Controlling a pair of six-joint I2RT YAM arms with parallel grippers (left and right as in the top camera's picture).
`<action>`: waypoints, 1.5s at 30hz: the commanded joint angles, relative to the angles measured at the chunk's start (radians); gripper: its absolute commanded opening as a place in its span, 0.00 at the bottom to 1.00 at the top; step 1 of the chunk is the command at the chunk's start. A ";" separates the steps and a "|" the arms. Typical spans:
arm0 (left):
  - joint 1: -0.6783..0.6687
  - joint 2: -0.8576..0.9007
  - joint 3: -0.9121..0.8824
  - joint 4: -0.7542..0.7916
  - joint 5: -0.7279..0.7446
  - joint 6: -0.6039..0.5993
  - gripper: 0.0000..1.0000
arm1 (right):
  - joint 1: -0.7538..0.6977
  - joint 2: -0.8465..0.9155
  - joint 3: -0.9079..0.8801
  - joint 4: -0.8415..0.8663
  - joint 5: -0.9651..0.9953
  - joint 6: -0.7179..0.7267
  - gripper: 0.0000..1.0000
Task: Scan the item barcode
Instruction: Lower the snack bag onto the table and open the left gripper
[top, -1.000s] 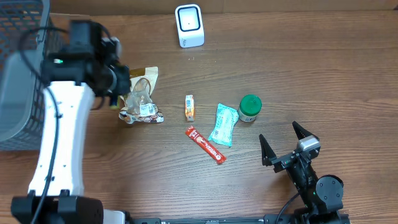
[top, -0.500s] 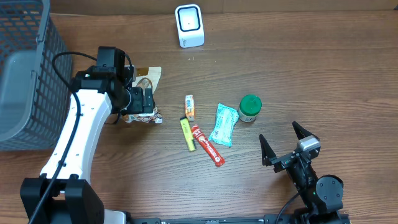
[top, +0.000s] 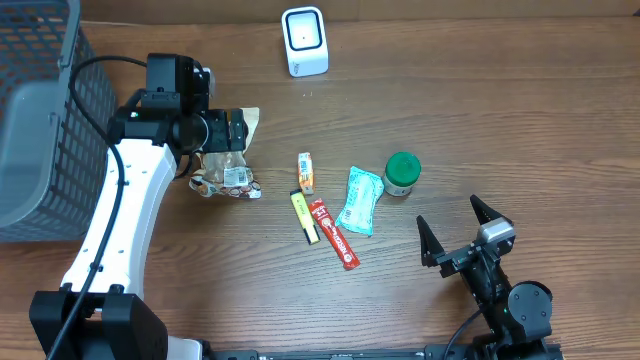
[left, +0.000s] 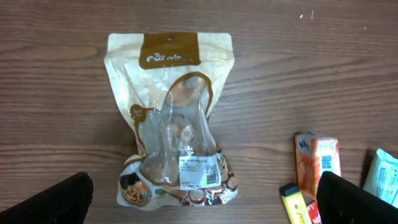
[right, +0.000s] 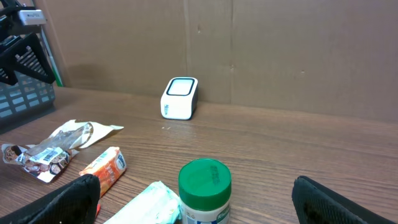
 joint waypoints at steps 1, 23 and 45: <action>0.002 0.041 0.019 0.015 -0.045 -0.010 1.00 | -0.001 -0.007 -0.010 0.003 0.006 0.004 1.00; 0.000 0.420 0.019 -0.043 -0.023 -0.005 0.99 | -0.001 -0.007 -0.010 0.003 0.006 0.004 1.00; 0.000 0.004 0.049 -0.011 -0.023 -0.007 1.00 | -0.001 -0.007 -0.010 0.003 0.006 0.003 1.00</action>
